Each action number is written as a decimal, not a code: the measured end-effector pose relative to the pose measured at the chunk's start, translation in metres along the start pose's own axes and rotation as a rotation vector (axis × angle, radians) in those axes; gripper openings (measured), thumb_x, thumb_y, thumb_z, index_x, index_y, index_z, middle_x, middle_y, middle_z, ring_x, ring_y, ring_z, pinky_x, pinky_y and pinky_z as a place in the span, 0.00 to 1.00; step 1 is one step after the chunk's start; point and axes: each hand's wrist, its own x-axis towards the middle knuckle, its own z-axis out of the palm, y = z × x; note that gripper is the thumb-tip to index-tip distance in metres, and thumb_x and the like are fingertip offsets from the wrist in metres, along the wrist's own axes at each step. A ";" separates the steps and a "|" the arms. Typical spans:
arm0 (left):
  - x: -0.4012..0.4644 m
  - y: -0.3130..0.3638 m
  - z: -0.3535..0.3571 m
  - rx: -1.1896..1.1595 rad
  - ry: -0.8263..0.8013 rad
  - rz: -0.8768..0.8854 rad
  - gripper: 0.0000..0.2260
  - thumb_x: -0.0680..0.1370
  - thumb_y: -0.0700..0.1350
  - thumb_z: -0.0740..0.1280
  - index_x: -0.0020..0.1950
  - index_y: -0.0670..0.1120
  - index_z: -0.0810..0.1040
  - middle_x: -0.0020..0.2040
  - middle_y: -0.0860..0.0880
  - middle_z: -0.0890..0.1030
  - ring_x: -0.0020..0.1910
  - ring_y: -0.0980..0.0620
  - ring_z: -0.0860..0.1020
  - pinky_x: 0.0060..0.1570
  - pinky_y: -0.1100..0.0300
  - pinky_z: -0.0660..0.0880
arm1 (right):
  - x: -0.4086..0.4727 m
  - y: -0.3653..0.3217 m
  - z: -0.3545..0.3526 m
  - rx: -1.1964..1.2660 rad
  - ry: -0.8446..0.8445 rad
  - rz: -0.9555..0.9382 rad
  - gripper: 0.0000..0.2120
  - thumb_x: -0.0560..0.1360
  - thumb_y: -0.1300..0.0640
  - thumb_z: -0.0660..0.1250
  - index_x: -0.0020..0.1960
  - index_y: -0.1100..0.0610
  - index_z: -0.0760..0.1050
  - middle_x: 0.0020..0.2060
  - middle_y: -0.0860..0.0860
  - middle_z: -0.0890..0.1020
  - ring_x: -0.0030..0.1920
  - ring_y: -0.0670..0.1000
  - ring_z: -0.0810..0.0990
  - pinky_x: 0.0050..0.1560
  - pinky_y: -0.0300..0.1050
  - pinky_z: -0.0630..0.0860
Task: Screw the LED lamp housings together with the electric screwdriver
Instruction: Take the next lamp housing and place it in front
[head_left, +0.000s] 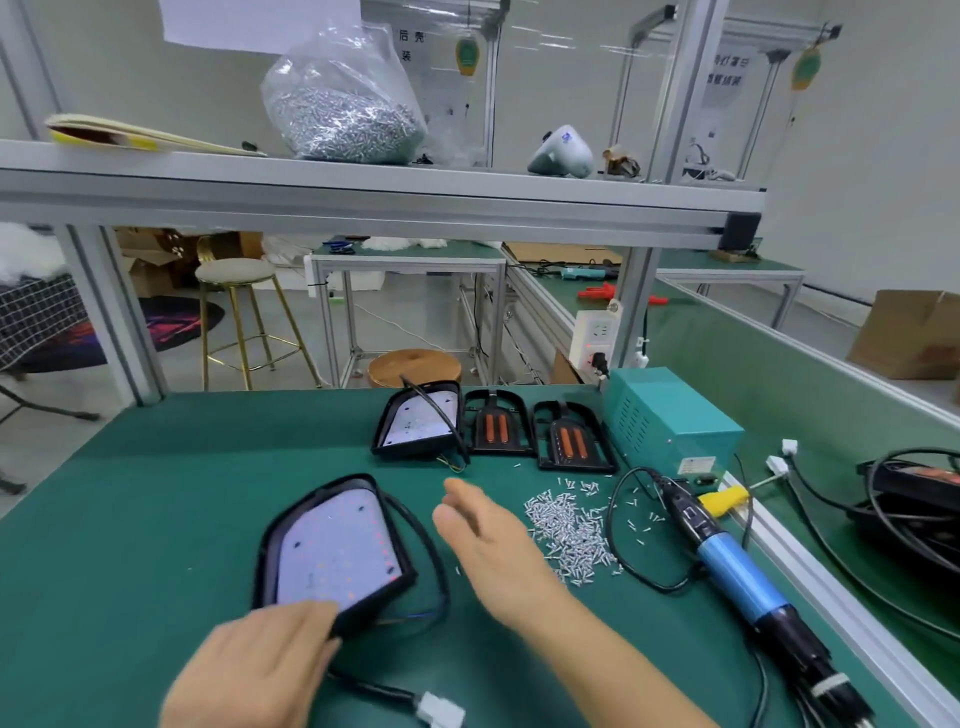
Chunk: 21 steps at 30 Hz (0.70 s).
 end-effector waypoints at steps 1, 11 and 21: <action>-0.003 0.001 0.005 0.008 -0.005 0.056 0.16 0.75 0.47 0.59 0.41 0.43 0.85 0.36 0.47 0.83 0.29 0.47 0.80 0.38 0.58 0.66 | 0.009 0.002 -0.005 -0.055 0.042 -0.004 0.20 0.82 0.51 0.59 0.73 0.53 0.67 0.66 0.48 0.73 0.62 0.43 0.71 0.61 0.32 0.63; 0.001 0.002 0.030 0.012 0.094 0.226 0.13 0.80 0.46 0.55 0.47 0.45 0.78 0.36 0.48 0.82 0.33 0.48 0.78 0.39 0.57 0.66 | 0.080 0.036 -0.085 -0.609 0.270 0.133 0.16 0.79 0.55 0.63 0.66 0.58 0.75 0.63 0.58 0.75 0.59 0.58 0.76 0.57 0.48 0.71; -0.002 0.000 0.027 -0.238 -0.183 0.209 0.22 0.73 0.63 0.58 0.60 0.51 0.71 0.54 0.55 0.71 0.50 0.56 0.71 0.50 0.63 0.66 | 0.112 0.068 -0.109 -0.768 0.207 0.422 0.28 0.76 0.41 0.64 0.68 0.58 0.67 0.64 0.61 0.71 0.63 0.62 0.71 0.61 0.54 0.73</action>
